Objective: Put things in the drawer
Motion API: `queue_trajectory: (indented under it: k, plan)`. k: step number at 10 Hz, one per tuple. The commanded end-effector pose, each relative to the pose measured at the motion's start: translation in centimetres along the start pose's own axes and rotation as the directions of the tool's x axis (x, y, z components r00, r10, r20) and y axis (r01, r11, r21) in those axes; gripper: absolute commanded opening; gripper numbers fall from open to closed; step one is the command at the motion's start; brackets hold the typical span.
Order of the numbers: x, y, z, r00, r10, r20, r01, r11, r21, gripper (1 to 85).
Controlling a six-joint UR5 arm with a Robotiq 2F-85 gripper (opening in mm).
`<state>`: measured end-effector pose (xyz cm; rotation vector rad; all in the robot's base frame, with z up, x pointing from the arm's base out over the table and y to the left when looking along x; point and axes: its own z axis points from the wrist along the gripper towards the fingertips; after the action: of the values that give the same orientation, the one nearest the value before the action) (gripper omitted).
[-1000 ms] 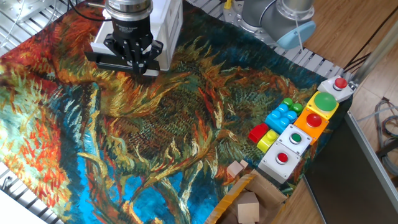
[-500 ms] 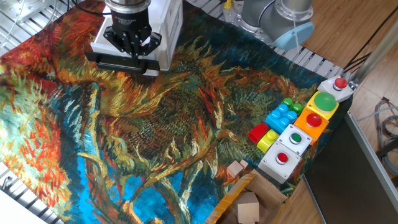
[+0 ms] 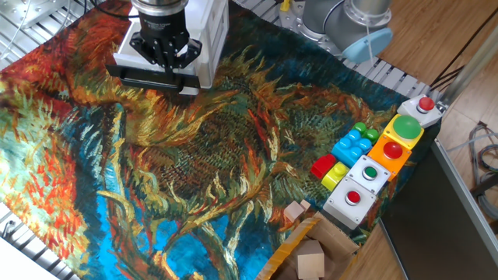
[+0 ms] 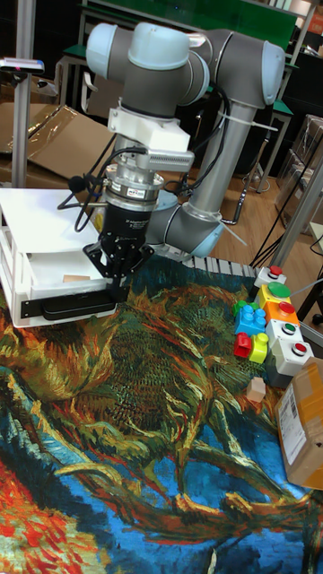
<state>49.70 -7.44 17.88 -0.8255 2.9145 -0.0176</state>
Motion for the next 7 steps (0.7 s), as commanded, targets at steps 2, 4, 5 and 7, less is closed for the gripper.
queue_trajectory:
  k: [2, 4, 5, 7]
  plan:
    - [0.4, 0.1, 0.3, 1.000, -0.001, 0.016, 0.001, 1.000, -0.017, 1.3]
    - [1.6, 0.0, 0.3, 1.000, 0.000, 0.008, 0.000, 1.000, -0.022, 1.3]
    - [2.1, 0.0, 0.3, 1.000, -0.003, 0.007, 0.003, 1.000, -0.022, 1.3]
    - [3.5, -0.1, 0.2, 1.000, -0.008, -0.008, 0.008, 1.000, -0.021, 1.3]
